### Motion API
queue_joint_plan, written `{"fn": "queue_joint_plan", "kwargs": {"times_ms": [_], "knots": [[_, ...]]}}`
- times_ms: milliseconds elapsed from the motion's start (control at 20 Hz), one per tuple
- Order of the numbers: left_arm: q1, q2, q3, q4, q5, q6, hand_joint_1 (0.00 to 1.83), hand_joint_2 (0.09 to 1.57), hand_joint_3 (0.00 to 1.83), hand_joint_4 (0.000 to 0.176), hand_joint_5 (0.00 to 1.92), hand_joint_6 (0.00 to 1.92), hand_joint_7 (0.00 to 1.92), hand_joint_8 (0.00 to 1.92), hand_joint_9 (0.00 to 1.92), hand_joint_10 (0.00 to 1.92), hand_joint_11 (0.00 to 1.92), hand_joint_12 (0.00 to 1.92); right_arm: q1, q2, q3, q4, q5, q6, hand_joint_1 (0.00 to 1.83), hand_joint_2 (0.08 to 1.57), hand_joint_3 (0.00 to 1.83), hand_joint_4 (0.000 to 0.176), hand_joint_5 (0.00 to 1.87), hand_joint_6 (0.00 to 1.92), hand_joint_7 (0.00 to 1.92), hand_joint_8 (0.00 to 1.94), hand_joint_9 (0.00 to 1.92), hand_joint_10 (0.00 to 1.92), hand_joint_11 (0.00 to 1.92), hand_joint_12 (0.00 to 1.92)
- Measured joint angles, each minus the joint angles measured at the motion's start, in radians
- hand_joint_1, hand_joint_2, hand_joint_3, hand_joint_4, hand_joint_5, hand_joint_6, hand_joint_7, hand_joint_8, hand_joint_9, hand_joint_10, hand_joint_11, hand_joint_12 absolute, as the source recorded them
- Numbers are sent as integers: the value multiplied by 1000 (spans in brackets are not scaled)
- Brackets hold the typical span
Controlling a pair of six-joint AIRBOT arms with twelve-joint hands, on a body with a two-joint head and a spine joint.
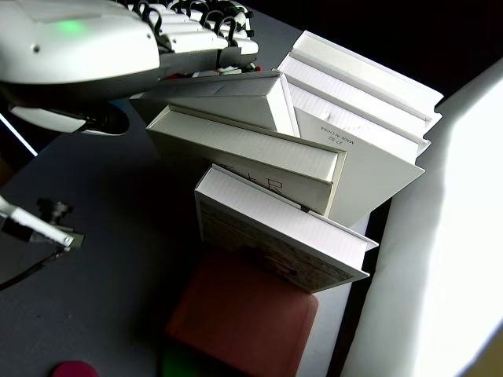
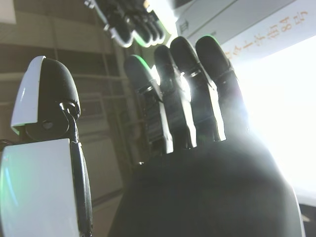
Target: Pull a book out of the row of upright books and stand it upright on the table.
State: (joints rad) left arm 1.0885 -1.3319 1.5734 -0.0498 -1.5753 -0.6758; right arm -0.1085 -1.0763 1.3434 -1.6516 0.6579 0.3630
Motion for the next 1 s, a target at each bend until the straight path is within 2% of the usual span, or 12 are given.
{"fn": "queue_joint_plan", "kwargs": {"times_ms": [100, 150, 250, 350, 400, 450, 500, 550, 600, 650, 850, 1000], "knots": [[-1, 0, 0, 4, 2, 0, 945, 1007, 0, 0, 563, 1028, 580, 197, 332, 1116, 125, 1599, 0, -10, 5, -30, 6, 20, 1133, 867, 15, 173, 93, 3, 0, 0, 81, 21, 1, 815], [-1, 0, 0, 5, 5, 0, 945, 1006, 0, 0, 561, 1048, 525, 340, 358, 1114, 132, 1588, 0, -13, 5, -33, 10, 32, 1155, 853, 7, 175, 120, 13, 11, 4, 96, 25, 0, 910], [-1, 0, 0, 5, 6, 0, 953, 1014, 1, 0, 555, 1057, 426, 536, 357, 1116, 125, 1584, 4, -28, 5, -76, 22, 46, 1210, 843, 0, 126, 188, 25, 39, 5, 121, 29, 0, 1019], [-2, 0, 0, 6, 7, 0, 952, 1022, 3, 0, 546, 1076, 387, 639, 348, 1120, 106, 1608, 4, -37, 5, -90, 31, 49, 1262, 879, 8, 148, 239, 34, 56, 5, 102, 17, 0, 876], [-7, 0, 0, 9, 9, 0, 960, 1018, 1, 0, 558, 1083, 387, 650, 351, 1121, 118, 1610, 4, -51, 14, -93, 34, 56, 1336, 924, 13, 82, 381, 75, 155, 22, 174, 43, 0, 916], [-11, 0, 0, 13, 11, 0, 946, 1002, 0, 0, 573, 1093, 396, 664, 368, 1119, 149, 1582, 4, -61, 21, -100, 37, 64, 1378, 992, 29, 0, 581, 152, 364, 83, 374, 125, 0, 1206], [-14, 0, 0, 16, 10, 0, 943, 1000, 0, 0, 568, 1111, 390, 689, 368, 1113, 148, 1569, 4, -74, 36, -107, 40, 79, 1404, 1020, 15, 0, 720, 195, 554, 85, 507, 177, 0, 1405], [-14, 0, 0, 16, 11, 0, 928, 993, 0, 0, 573, 1135, 388, 735, 366, 1124, 139, 1568, 4, -81, 47, -106, 45, 90, 1181, 1168, 9, 0, 779, 1030, 741, 146, 634, 308, 75, 1629], [-14, 0, 0, 19, 12, 0, 915, 992, 0, 0, 574, 1148, 380, 762, 365, 1129, 122, 1577, 8, -90, 61, -108, 53, 93, 1184, 1205, 27, 0, 856, 1204, 682, 1122, 612, 780, 169, 1790], [-16, 0, 0, 24, 12, 0, 904, 993, 0, 0, 576, 1136, 364, 779, 347, 1141, 113, 1581, 18, -101, 77, -122, 59, 100, 1300, 1229, 9, 0, 801, 1313, 686, 1259, 660, 1401, 398, 1742], [-26, 0, -5, 42, 18, 0, 923, 1004, 0, 0, 605, 1097, 403, 791, 373, 1135, 121, 1539, 18, -106, 84, -127, 82, 108, 1336, 1222, 0, 0, 772, 1295, 731, 1293, 727, 1528, 521, 1735], [-26, 0, -9, 42, 18, 0, 891, 1031, 10, 0, 550, 1122, 364, 800, 335, 1121, 84, 1526, 18, -106, 84, -118, 81, 107, 1319, 1260, 3, 0, 760, 1327, 626, 1417, 624, 1640, 398, 1817]]}}
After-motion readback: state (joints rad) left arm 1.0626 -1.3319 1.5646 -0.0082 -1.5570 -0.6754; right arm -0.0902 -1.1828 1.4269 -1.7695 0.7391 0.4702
